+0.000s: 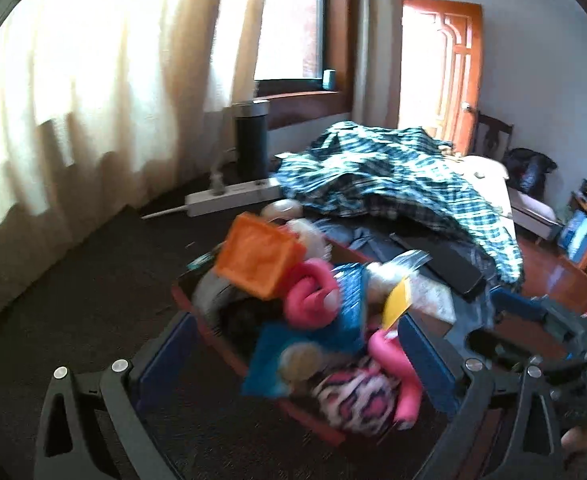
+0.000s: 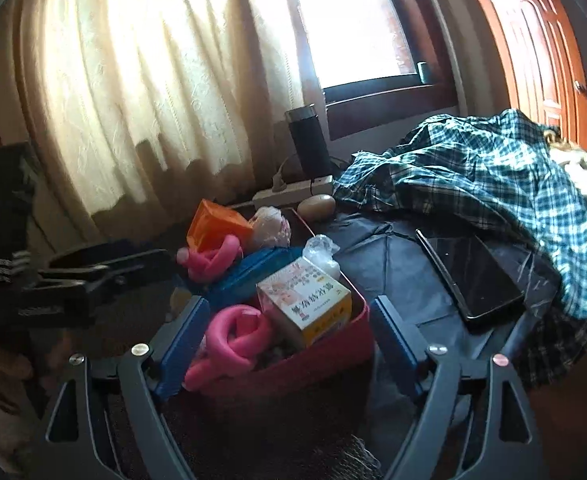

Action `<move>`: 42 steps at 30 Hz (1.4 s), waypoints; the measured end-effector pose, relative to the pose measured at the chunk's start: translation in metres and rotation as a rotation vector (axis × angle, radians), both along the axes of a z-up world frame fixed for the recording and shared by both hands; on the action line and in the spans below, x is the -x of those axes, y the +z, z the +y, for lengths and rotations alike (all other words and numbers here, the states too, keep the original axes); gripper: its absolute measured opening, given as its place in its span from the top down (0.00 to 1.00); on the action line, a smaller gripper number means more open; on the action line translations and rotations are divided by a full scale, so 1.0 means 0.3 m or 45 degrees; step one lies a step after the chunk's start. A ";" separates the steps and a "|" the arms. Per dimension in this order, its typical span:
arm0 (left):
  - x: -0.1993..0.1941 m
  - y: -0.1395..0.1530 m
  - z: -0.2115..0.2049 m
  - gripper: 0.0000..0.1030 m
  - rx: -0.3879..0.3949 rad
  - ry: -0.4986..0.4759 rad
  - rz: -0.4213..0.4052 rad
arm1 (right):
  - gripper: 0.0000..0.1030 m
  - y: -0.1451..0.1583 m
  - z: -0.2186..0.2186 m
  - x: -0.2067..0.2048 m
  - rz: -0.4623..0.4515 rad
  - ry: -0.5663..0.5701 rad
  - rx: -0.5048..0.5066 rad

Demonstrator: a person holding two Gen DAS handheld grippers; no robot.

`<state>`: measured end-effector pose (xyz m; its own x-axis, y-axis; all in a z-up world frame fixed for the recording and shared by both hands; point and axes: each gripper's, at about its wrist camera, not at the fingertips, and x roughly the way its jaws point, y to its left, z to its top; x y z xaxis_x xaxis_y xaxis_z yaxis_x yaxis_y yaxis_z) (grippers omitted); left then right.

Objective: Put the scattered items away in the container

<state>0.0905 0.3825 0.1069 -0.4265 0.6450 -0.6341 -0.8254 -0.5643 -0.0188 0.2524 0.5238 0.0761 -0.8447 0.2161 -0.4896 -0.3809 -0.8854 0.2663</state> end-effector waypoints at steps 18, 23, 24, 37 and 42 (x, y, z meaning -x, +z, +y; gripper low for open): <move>-0.095 -0.120 -0.084 0.01 0.136 0.180 -0.084 | 0.01 -0.019 -0.133 -0.038 -0.250 0.057 -0.188; -0.116 -0.119 -0.073 0.01 0.154 0.176 -0.089 | 0.01 -0.003 -0.128 -0.052 -0.232 0.052 -0.191; -0.118 -0.119 -0.072 0.01 0.155 0.176 -0.091 | 0.01 -0.002 -0.128 -0.053 -0.231 0.052 -0.192; -0.133 -0.102 -0.078 0.01 0.124 0.150 -0.095 | 0.01 0.000 -0.138 -0.050 -0.230 0.069 -0.209; -0.146 -0.093 -0.088 0.01 0.117 0.143 -0.044 | 0.01 -0.007 -0.147 -0.045 -0.234 0.077 -0.202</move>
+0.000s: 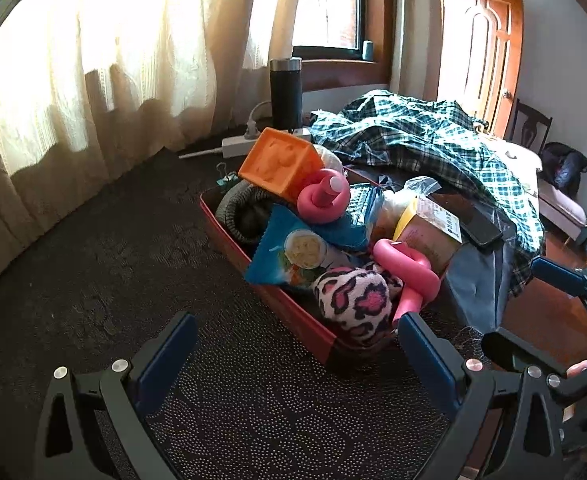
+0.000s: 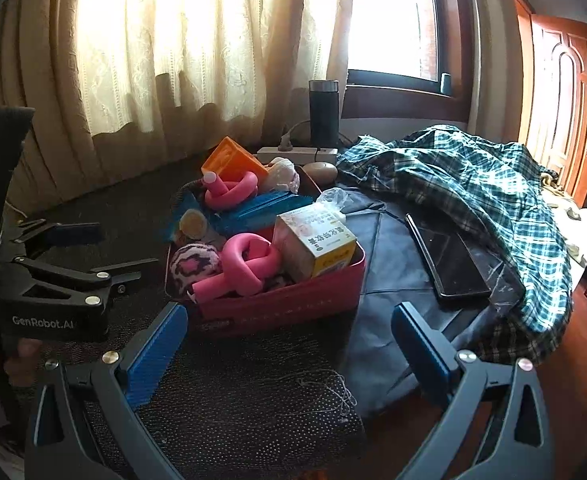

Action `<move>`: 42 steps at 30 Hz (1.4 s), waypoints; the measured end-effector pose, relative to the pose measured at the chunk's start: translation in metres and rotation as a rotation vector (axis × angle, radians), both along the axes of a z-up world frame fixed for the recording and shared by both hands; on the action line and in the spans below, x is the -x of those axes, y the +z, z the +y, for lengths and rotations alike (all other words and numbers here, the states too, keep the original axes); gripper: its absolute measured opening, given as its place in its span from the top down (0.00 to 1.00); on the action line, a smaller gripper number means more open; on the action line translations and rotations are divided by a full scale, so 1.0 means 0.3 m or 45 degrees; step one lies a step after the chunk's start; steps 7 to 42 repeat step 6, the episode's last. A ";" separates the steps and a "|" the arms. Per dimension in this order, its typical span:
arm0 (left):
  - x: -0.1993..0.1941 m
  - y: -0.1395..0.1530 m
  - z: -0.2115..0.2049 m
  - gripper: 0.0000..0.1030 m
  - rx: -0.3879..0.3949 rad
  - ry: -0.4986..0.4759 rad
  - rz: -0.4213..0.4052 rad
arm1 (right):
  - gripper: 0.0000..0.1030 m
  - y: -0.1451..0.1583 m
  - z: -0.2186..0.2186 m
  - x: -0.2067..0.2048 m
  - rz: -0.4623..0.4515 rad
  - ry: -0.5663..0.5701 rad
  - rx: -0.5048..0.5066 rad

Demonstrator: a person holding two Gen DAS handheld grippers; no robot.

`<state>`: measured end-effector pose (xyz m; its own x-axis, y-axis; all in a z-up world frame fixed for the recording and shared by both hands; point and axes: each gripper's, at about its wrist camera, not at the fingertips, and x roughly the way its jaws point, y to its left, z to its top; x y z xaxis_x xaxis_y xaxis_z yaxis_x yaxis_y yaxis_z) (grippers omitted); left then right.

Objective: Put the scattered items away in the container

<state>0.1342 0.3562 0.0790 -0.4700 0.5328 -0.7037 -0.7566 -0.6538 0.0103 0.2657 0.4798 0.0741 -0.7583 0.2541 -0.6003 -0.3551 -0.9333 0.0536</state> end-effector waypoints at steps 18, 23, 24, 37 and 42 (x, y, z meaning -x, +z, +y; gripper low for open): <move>0.006 0.005 -0.020 0.01 -0.011 0.009 0.024 | 0.01 -0.005 -0.016 0.007 -0.010 0.012 0.000; 0.006 0.005 -0.020 0.01 -0.011 0.009 0.024 | 0.01 -0.005 -0.016 0.007 -0.010 0.012 0.000; 0.006 0.005 -0.020 0.01 -0.011 0.009 0.024 | 0.01 -0.005 -0.016 0.007 -0.010 0.012 0.000; 0.006 0.005 -0.020 0.01 -0.011 0.009 0.024 | 0.01 -0.005 -0.016 0.007 -0.010 0.012 0.000; 0.006 0.005 -0.020 0.01 -0.011 0.009 0.024 | 0.01 -0.005 -0.016 0.007 -0.010 0.012 0.000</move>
